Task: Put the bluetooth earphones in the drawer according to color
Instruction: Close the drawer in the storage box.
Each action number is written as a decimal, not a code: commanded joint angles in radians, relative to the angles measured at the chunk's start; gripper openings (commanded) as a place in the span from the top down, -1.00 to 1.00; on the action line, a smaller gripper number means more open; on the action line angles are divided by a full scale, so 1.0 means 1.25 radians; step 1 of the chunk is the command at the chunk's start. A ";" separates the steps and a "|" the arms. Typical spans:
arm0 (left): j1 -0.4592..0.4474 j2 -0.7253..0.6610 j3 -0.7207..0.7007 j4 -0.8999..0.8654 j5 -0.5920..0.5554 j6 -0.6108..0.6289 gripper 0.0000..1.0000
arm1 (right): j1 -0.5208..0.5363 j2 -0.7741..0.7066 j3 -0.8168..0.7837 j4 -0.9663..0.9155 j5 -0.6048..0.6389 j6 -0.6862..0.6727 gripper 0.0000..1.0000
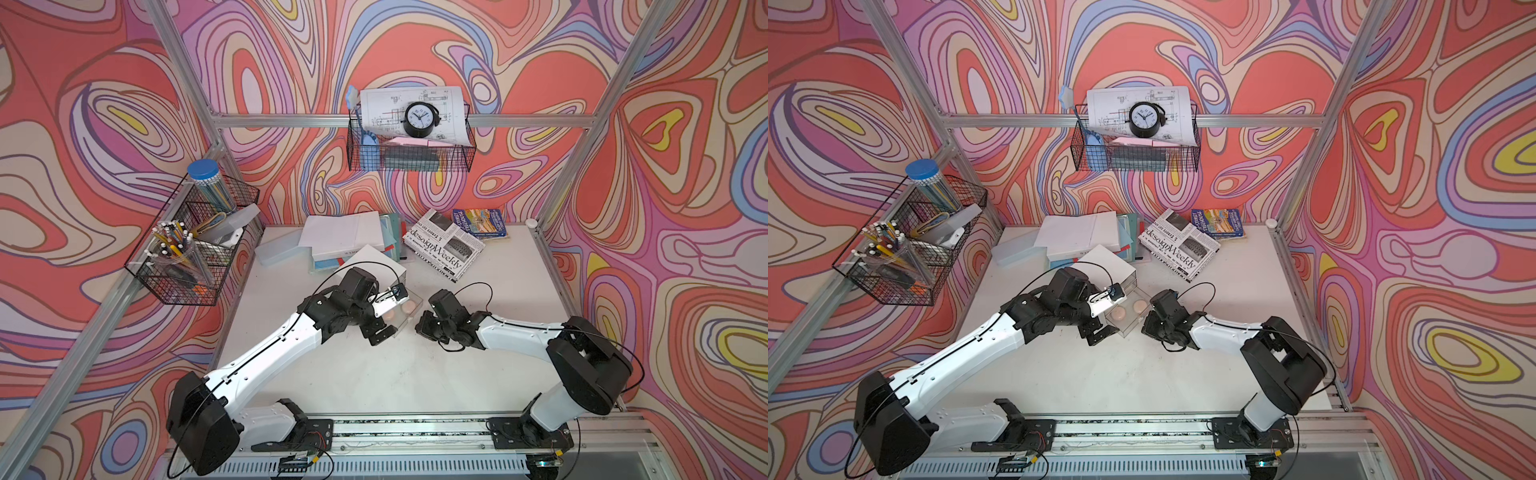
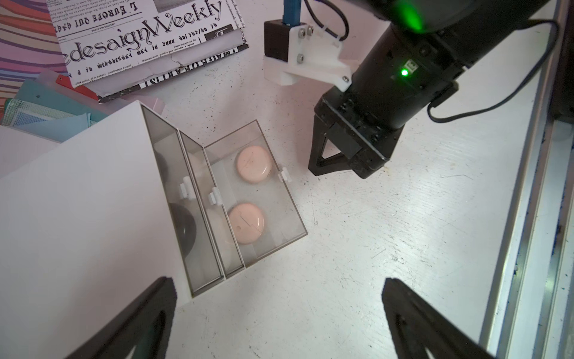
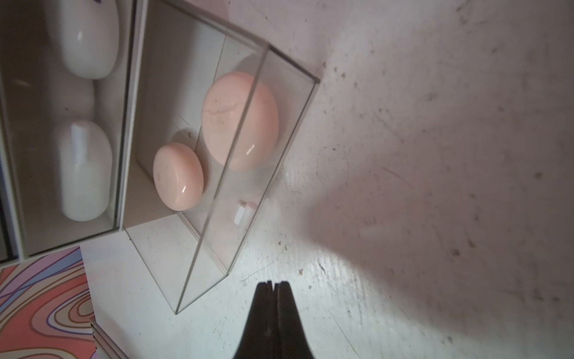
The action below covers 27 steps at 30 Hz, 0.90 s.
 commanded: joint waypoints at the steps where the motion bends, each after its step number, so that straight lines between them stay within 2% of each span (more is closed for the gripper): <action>1: -0.005 -0.017 0.017 -0.011 0.007 -0.002 -0.97 | 0.000 0.024 0.027 0.031 0.004 0.005 1.00; 6: -0.006 -0.054 -0.006 0.010 -0.004 0.006 -0.97 | -0.004 0.053 0.037 0.072 0.032 0.011 1.00; 27: -0.007 -0.067 -0.005 -0.001 -0.026 0.009 -0.97 | -0.013 0.179 0.170 0.124 0.001 -0.041 1.00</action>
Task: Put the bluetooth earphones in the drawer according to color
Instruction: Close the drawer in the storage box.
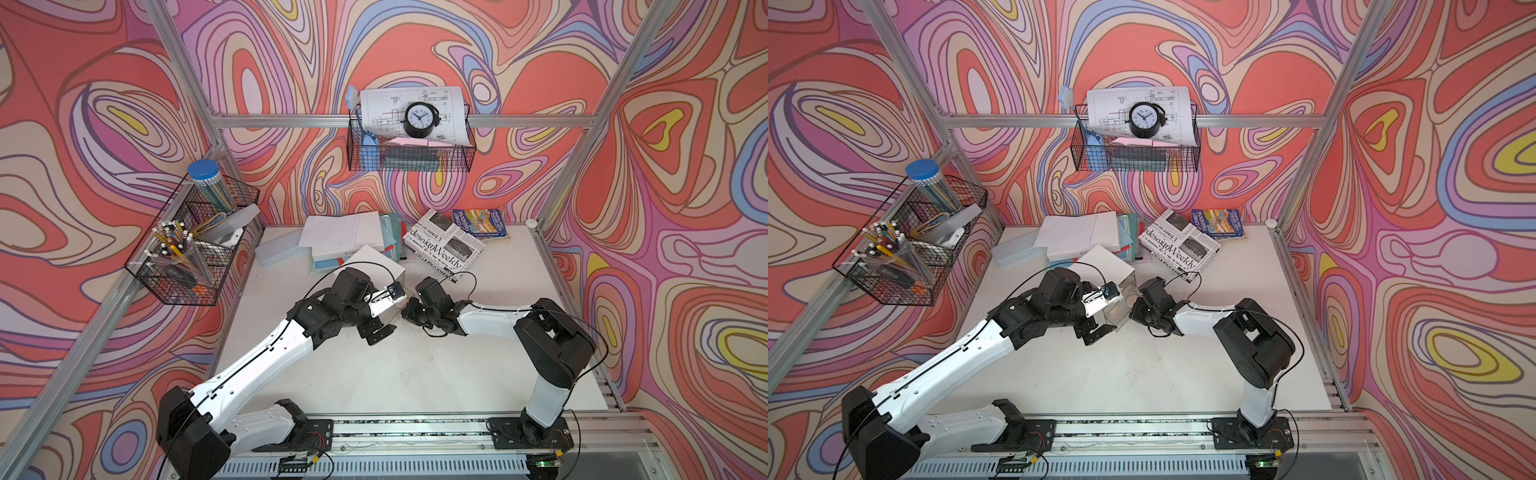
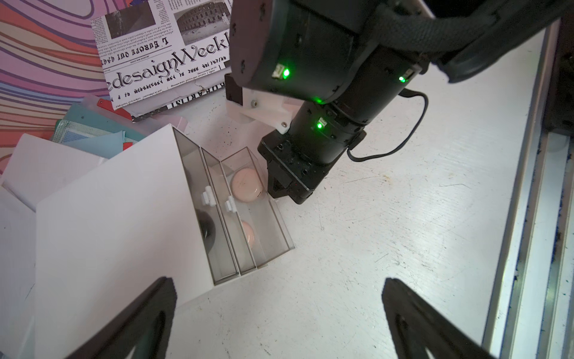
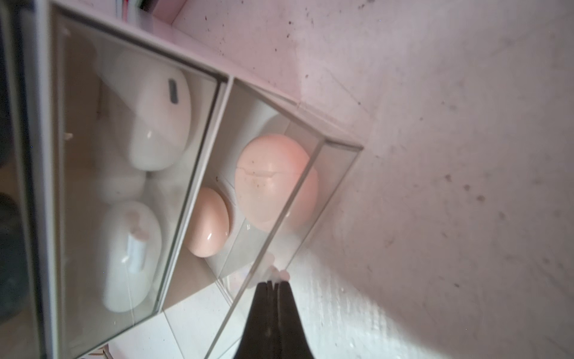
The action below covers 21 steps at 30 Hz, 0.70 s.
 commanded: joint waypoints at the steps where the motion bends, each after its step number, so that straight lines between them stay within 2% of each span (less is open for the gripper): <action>1: -0.005 -0.005 -0.003 -0.003 -0.009 0.005 -0.97 | -0.004 0.012 0.028 0.021 -0.002 -0.021 1.00; 21: -0.005 -0.011 -0.007 -0.004 -0.020 0.009 -0.97 | -0.008 0.089 0.050 0.141 -0.038 0.004 1.00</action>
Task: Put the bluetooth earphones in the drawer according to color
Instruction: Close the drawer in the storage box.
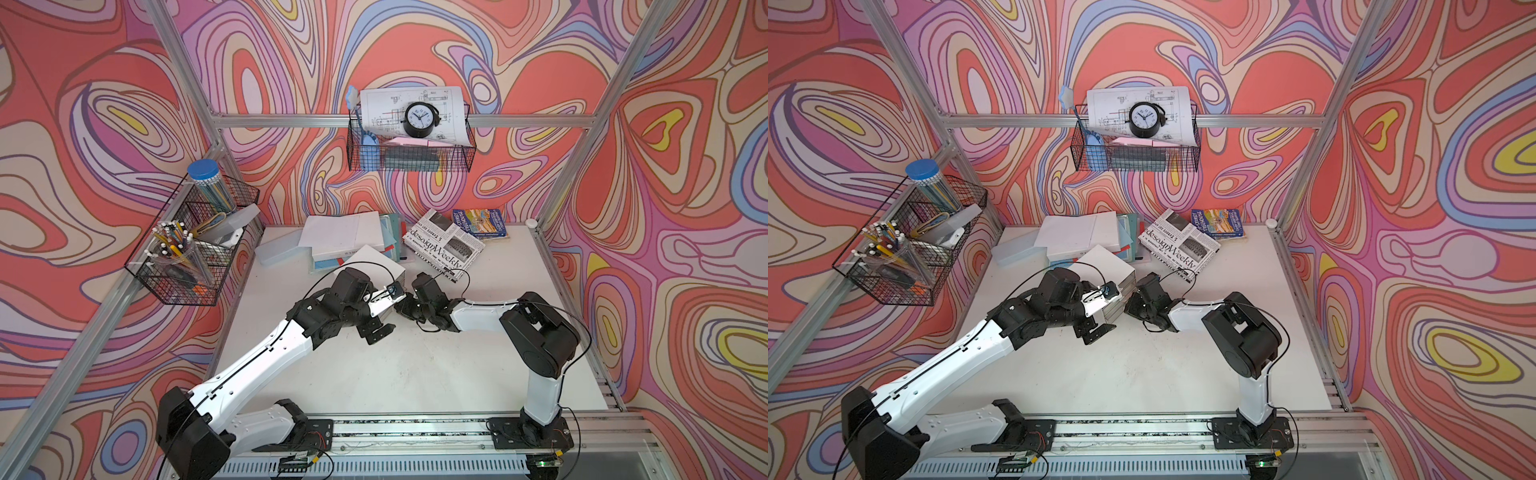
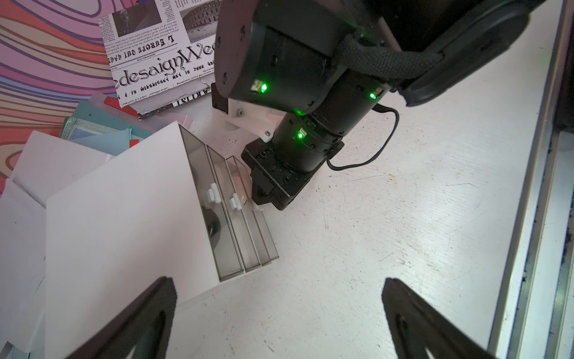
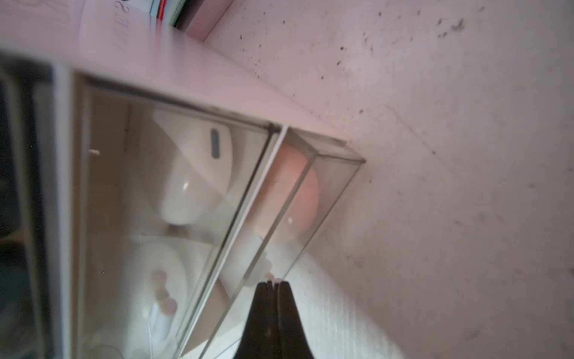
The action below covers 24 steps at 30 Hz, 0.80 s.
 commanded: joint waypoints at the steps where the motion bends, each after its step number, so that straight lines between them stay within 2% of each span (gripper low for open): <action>1: -0.005 -0.011 -0.007 -0.003 -0.007 0.008 -0.97 | -0.002 0.018 0.018 0.035 -0.007 0.002 1.00; 15: -0.004 -0.010 -0.009 0.003 -0.018 0.004 -0.97 | -0.010 0.040 0.022 0.099 -0.041 0.000 1.00; 19: 0.005 -0.025 -0.014 0.015 -0.023 -0.001 -0.97 | -0.018 -0.020 -0.019 0.072 -0.038 -0.027 1.00; 24: 0.046 -0.044 -0.013 0.031 0.001 -0.018 -0.98 | -0.037 -0.157 -0.079 -0.017 -0.023 -0.148 1.00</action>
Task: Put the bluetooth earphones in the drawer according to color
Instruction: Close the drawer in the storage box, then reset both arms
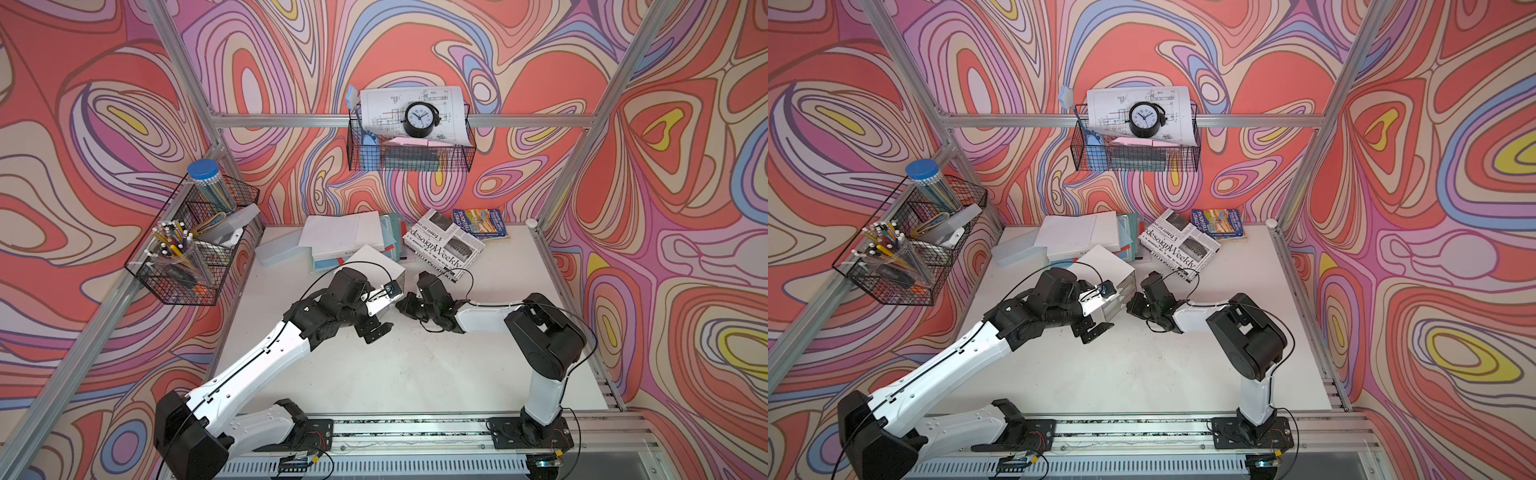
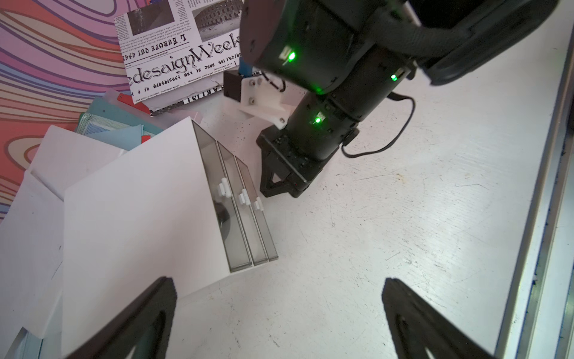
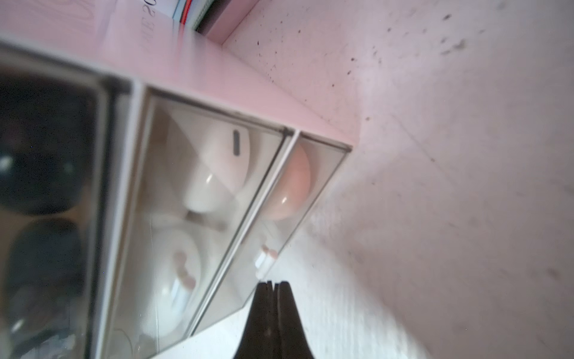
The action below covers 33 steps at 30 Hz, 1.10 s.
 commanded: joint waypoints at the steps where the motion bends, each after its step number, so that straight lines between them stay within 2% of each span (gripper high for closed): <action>1: 0.028 -0.024 -0.006 0.029 0.017 -0.018 -0.97 | -0.015 -0.105 -0.021 -0.054 0.005 -0.121 1.00; 5: 0.057 -0.032 -0.005 0.049 0.021 -0.037 -0.97 | -0.023 -0.195 0.007 -0.200 0.026 -0.269 1.00; 9: 0.070 -0.044 0.009 0.077 -0.011 -0.064 -0.97 | -0.039 -0.280 0.026 -0.311 0.130 -0.357 1.00; 11: 0.080 -0.054 0.018 0.092 -0.037 -0.087 -0.97 | -0.063 -0.317 0.028 -0.342 0.162 -0.375 0.85; 13: 0.090 -0.075 0.012 0.108 -0.057 -0.117 -0.97 | -0.092 -0.346 0.026 -0.358 0.176 -0.395 0.59; 15: 0.092 -0.108 -0.014 0.136 -0.094 -0.143 -0.98 | -0.120 -0.373 0.019 -0.364 0.194 -0.410 0.11; 16: 0.093 -0.123 -0.027 0.147 -0.111 -0.154 -0.97 | -0.132 -0.382 0.015 -0.364 0.198 -0.417 -0.05; 19: 0.093 -0.169 -0.090 0.197 -0.204 -0.200 -0.97 | -0.171 -0.403 0.011 -0.370 0.217 -0.431 -0.34; 24: 0.100 -0.205 -0.186 0.273 -0.355 -0.261 -0.97 | -0.214 -0.394 0.024 -0.378 0.276 -0.454 -0.95; 29: 0.160 -0.234 -0.272 0.331 -0.480 -0.377 -0.97 | -0.234 -0.364 0.045 -0.394 0.408 -0.480 -0.96; 33: 0.193 -0.269 -0.359 0.402 -0.578 -0.430 -0.97 | -0.256 -0.357 0.022 -0.345 0.499 -0.494 -0.96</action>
